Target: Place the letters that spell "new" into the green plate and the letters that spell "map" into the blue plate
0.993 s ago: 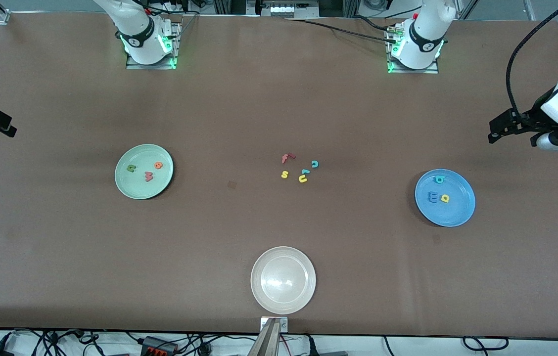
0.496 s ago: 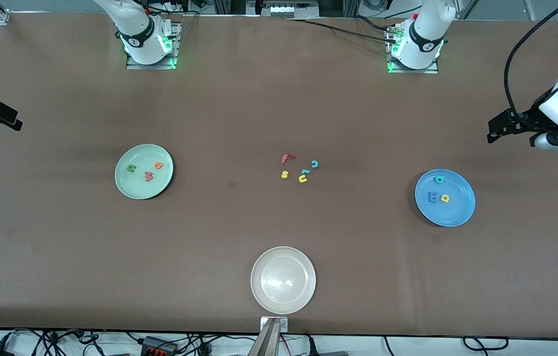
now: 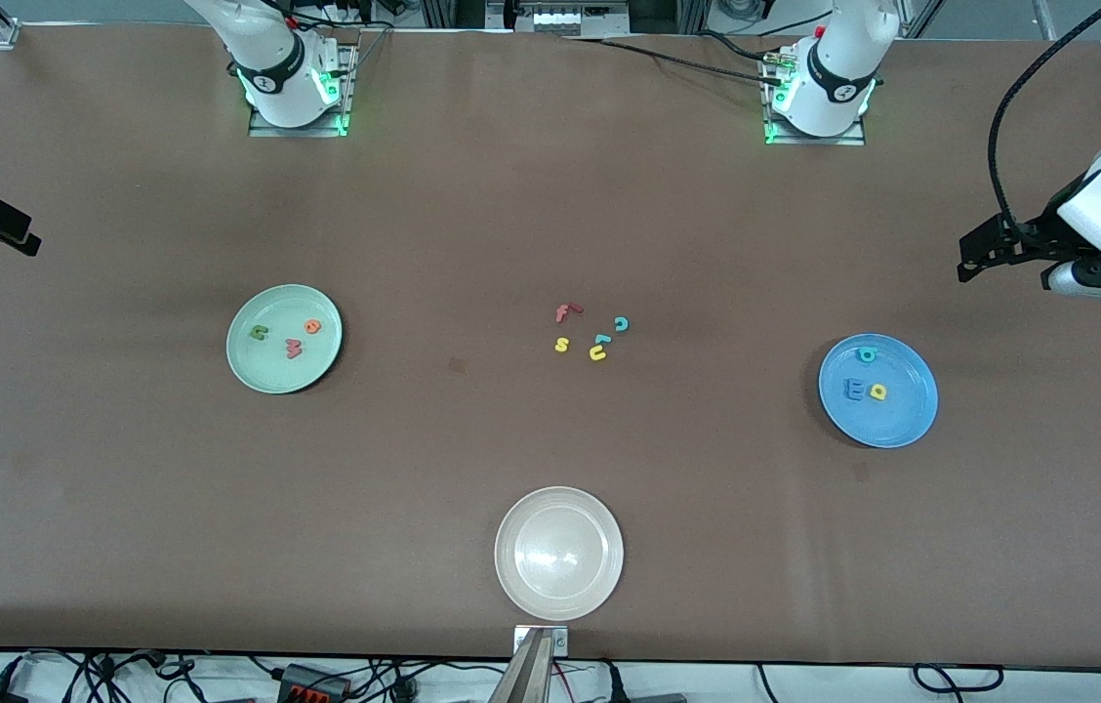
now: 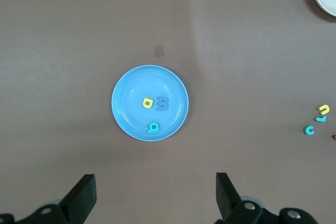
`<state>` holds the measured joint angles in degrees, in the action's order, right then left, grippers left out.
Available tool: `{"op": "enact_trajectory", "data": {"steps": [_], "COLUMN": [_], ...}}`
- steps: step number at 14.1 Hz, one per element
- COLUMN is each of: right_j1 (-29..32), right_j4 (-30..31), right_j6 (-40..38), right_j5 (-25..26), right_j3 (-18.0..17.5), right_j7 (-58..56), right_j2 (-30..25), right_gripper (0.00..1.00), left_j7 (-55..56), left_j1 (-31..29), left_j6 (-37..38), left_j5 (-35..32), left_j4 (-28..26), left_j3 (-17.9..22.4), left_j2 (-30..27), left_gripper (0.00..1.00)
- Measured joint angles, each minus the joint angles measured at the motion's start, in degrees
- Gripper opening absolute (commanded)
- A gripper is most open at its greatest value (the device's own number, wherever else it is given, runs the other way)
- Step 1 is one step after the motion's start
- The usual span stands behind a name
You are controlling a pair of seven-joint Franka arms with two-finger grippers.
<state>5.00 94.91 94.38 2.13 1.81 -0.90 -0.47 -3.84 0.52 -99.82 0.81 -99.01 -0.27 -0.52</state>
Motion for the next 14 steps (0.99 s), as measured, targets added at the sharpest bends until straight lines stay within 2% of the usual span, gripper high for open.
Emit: {"op": "enact_trajectory", "data": {"steps": [14], "right_j1": [0.2], "right_j4": [1.2], "right_j6": [0.0], "right_j5": [0.0], "right_j3": [0.0], "right_j7": [0.0], "right_j2": [0.0], "right_gripper": [1.0], "left_j7": [0.0], "left_j1": [0.0], "left_j6": [1.2], "left_j5": [0.0], "left_j4": [0.2], "left_j3": [-0.1], "left_j2": [-0.5], "left_gripper": [1.0]}}
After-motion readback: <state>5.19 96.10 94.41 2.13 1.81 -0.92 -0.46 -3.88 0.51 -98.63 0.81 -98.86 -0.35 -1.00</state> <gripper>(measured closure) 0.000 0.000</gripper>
